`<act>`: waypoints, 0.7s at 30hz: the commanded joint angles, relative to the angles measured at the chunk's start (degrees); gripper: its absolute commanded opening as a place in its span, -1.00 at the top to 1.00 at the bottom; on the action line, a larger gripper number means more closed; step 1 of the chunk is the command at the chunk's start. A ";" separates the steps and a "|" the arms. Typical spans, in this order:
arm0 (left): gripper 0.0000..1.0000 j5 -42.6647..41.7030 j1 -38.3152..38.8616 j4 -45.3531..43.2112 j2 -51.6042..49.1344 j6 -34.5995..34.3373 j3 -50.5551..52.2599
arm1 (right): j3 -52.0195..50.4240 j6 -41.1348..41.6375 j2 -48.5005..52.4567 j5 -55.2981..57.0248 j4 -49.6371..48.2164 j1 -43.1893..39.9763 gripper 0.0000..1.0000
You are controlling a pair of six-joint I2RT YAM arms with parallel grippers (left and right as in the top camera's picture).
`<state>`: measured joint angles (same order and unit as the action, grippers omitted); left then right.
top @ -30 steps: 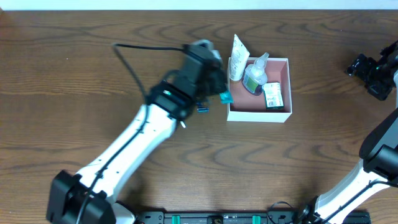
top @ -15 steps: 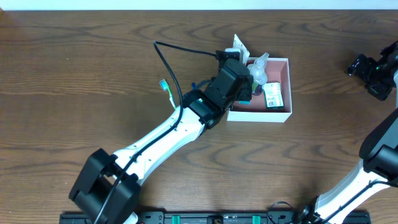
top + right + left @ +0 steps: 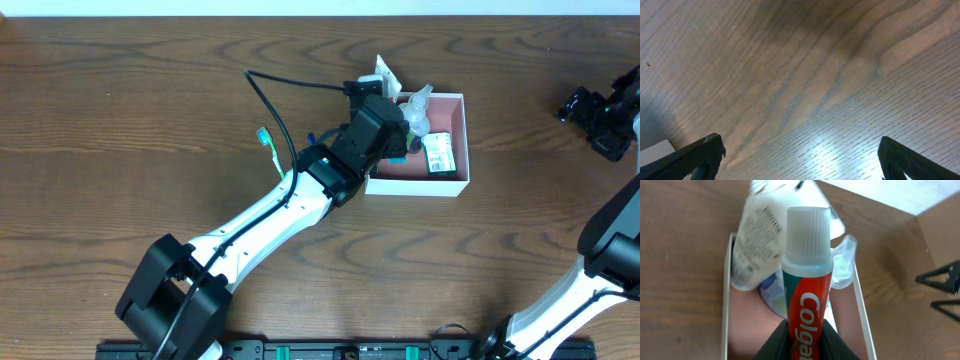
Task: Pack container
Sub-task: 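Carry the toothpaste tube with left gripper into the box, release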
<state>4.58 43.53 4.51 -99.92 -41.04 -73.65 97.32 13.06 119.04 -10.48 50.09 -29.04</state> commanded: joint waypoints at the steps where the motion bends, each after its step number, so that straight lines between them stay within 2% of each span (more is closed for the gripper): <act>1: 0.63 1.07 -0.04 0.50 -0.07 -10.84 -0.72 | -0.26 0.63 -1.42 0.13 0.02 -0.15 -0.98; 5: 0.63 1.05 -0.02 1.51 -0.07 -22.82 -0.70 | -0.26 0.63 -1.42 0.13 0.02 -0.15 -0.99; 9: 0.63 1.07 0.31 0.72 -0.09 -30.03 -0.70 | -0.26 0.63 -1.42 0.13 0.02 -0.15 -0.98; 21: 0.63 1.09 3.93 -5.51 -1.73 -30.88 -0.70 | -0.26 0.63 -1.42 0.13 0.02 -0.15 -0.98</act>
<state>4.75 46.48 -0.16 -100.16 -70.89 -73.65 97.32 13.06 119.04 -10.50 50.09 -29.04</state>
